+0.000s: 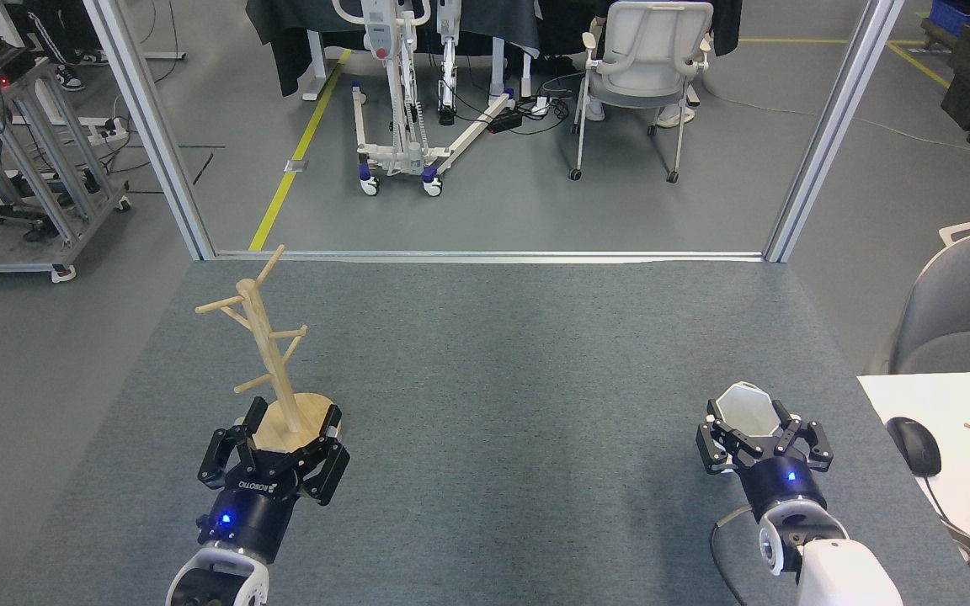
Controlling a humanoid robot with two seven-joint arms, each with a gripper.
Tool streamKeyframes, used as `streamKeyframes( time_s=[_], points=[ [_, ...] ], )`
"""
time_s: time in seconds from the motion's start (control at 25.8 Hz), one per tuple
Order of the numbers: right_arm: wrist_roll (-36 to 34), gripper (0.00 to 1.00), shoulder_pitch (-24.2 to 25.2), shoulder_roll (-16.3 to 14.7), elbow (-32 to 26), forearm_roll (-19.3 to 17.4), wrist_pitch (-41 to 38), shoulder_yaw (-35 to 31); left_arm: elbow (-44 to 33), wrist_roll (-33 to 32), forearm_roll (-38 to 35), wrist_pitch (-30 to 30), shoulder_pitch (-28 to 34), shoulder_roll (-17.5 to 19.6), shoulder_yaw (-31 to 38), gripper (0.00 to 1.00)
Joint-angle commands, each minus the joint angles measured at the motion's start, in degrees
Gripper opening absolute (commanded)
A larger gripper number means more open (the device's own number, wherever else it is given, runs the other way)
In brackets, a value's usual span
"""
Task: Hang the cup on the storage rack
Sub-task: 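Raise the white cup with the right gripper toward the center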
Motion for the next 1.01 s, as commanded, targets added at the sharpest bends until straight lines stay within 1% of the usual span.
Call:
streamKeyframes(
  time_s=[0.0,0.15,0.19,0.23,0.31,0.39,0.43,0.5,0.54,0.66,0.7,0.81,0.97],
  points=[
    [7.01,0.38,-0.22,-1.26,-5.33,-0.14,-3.48,-0.11,0.05,0.0,0.05,-2.3,-0.09,0.06,-0.03,0.99],
    [7.8,0.37,-2.68,-0.56,-9.02,-0.22,-4.88,0.16,0.13,0.0,0.13,-3.89,-0.17,-0.12,-0.12,0.99],
    [7.8,0.37,-2.68,-0.56,-9.02,-0.22,-4.88,0.16,0.13,0.0,0.13,-3.89,-0.17,-0.12,-0.12,0.99],
    [7.89,0.37,-4.53,-0.38,-10.16,-1.45,-8.4,0.25,0.22,0.0,0.13,-3.89,-0.17,-0.12,-0.12,0.99],
    [8.77,0.37,-6.81,0.23,-10.34,-3.04,-13.41,0.69,0.49,0.0,0.13,-3.98,-0.35,-0.29,-0.3,0.99],
    [12.02,0.36,-9.18,1.81,-10.69,-4.35,-16.13,2.97,0.75,0.0,0.14,-3.98,-1.14,-0.21,-1.09,0.99],
    [13.34,0.36,-10.32,2.43,-10.95,-5.06,-16.4,4.02,0.75,0.0,0.22,-4.15,-1.49,-0.12,-1.88,0.99],
    [13.6,0.36,-11.99,3.04,-10.95,-6.55,-16.22,6.05,0.66,0.0,0.13,-5.47,-1.49,-0.12,-2.67,0.99],
    [13.6,0.36,-12.61,3.57,-10.95,-6.73,-15.78,7.28,0.57,0.0,0.13,-6.35,-1.49,-0.29,-2.76,0.99],
    [13.87,0.34,-14.46,7.61,-11.13,-6.73,-14.64,10.7,0.22,-0.09,0.13,-7.84,-1.32,-0.38,-2.93,0.99],
    [14.13,0.33,-15.07,8.32,-11.57,-6.73,-14.03,11.85,0.13,-0.09,0.05,-7.84,-1.14,-0.38,-2.93,0.99],
    [14.39,0.33,-16.83,8.76,-13.06,-6.9,-12.79,14.4,-0.04,-0.44,0.05,-7.49,-0.88,-0.38,-2.93,0.99],
    [14.48,0.33,-17.71,8.32,-15.26,-7.17,-14.02,15.8,0.22,-0.97,0.05,-6.96,-1.05,-0.38,-4.25,0.99]
  ],
)
